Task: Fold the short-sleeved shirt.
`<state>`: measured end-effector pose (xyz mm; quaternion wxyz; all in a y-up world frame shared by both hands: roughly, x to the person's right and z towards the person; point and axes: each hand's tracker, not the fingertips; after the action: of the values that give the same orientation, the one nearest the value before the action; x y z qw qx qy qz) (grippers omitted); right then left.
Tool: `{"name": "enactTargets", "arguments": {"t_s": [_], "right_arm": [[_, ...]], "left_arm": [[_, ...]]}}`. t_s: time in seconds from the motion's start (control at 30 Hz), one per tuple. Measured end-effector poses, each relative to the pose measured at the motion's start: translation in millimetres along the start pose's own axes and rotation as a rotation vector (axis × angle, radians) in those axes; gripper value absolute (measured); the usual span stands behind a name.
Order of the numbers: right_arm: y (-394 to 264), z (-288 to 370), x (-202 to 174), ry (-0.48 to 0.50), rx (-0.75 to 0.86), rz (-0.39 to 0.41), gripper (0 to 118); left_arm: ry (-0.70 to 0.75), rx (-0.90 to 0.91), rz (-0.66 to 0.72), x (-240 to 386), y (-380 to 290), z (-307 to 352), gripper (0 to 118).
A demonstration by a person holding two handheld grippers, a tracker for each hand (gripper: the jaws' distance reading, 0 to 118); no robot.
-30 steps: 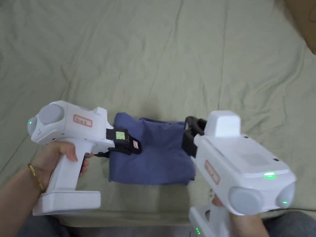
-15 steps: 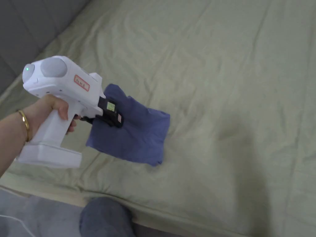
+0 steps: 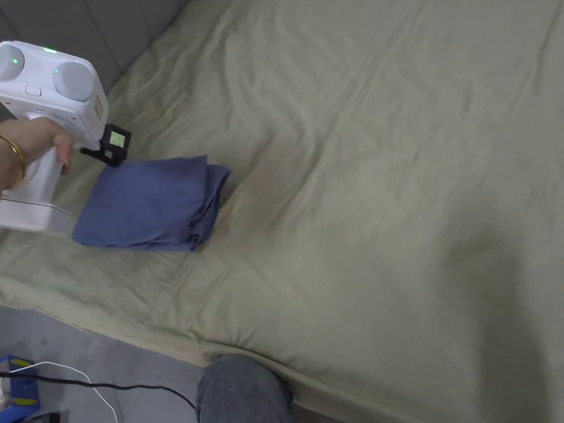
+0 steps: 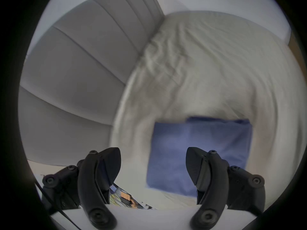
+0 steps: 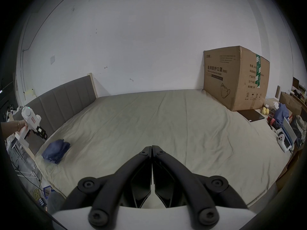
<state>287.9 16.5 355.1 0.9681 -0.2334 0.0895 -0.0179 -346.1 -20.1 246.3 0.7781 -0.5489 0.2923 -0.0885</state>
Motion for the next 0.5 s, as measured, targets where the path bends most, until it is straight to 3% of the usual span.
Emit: {"name": "enactTargets", "arguments": {"t_s": [0.1,0.23,0.37,0.5], "right_arm": [[3.8,2.7,3.8,0.004,0.005,0.007,0],[16.7,15.3,15.7,0.002,0.051,0.021,0],[36.6,32.1,31.0,-0.004,0.125,0.052,0],[61.3,50.1,48.2,-0.007,0.208,0.078,0]], "left_arm": [[-0.021,0.156,0.063,0.7,-1.2,31.7,83],[-0.16,0.418,0.17,11.2,-3.8,107.5,56],[-0.218,0.673,0.185,49.2,-23.1,211.9,18],[-0.264,0.893,0.206,87.1,-46.9,291.1,6]]}}
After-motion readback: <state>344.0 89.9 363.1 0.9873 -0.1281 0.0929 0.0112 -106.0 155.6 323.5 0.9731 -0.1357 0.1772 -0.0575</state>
